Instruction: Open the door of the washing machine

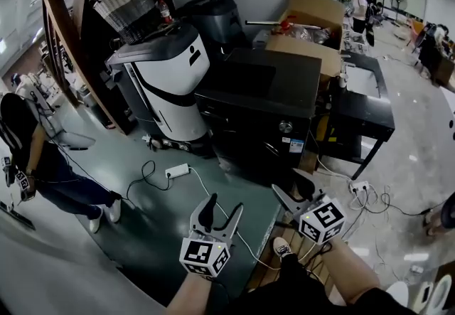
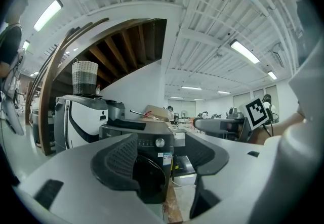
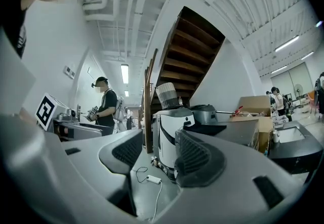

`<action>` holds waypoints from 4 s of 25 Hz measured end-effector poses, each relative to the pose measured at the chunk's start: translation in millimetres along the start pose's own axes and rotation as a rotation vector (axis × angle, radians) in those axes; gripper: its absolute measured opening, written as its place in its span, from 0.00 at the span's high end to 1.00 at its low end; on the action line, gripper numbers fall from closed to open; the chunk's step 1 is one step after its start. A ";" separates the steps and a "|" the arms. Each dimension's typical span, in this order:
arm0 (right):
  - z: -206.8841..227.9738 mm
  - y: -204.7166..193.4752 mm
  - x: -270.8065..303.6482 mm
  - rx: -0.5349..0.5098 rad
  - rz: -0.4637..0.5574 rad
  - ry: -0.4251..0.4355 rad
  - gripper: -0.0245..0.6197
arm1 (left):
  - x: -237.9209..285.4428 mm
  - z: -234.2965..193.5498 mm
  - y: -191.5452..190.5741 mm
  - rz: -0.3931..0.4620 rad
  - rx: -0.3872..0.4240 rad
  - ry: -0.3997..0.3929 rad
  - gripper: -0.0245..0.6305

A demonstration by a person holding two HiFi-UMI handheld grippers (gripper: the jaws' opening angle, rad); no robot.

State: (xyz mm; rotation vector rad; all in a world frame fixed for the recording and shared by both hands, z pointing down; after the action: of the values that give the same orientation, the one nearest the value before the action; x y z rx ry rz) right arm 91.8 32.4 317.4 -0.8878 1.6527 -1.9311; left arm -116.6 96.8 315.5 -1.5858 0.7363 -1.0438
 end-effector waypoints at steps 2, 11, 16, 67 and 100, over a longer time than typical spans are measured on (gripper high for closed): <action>18.1 -0.7 14.0 -0.013 -0.009 0.008 0.60 | 20.8 -3.8 1.3 -0.002 -0.001 0.002 0.51; 90.7 -20.3 76.7 -0.062 -0.057 0.049 0.60 | 107.9 -20.0 -4.0 -0.015 0.009 0.019 0.51; 123.3 -40.0 116.5 -0.073 -0.094 0.084 0.60 | 151.2 -34.2 -13.0 -0.024 0.015 0.030 0.51; 268.3 -311.8 282.4 0.067 -0.600 0.081 0.76 | 389.9 -91.7 -174.4 -0.316 -0.125 0.020 0.51; 75.8 -294.1 251.2 -0.050 -0.629 0.609 0.74 | 263.8 -153.7 -241.3 -0.373 -0.336 0.276 0.51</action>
State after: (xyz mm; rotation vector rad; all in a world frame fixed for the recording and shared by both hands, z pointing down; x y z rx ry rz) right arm -6.7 -140.8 657.4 -0.9821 1.8987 -2.8153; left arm -153.9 -134.7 626.1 -1.9389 0.8533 -1.4924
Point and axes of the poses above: the fingertips, and each gripper's own axes: x forward along the fingers, z to its right, y out of its top, the point moved 6 cm from there along -x, backward along the fingers, and after that the axes turned 11 degrees about -z, right-handed, at the moved point
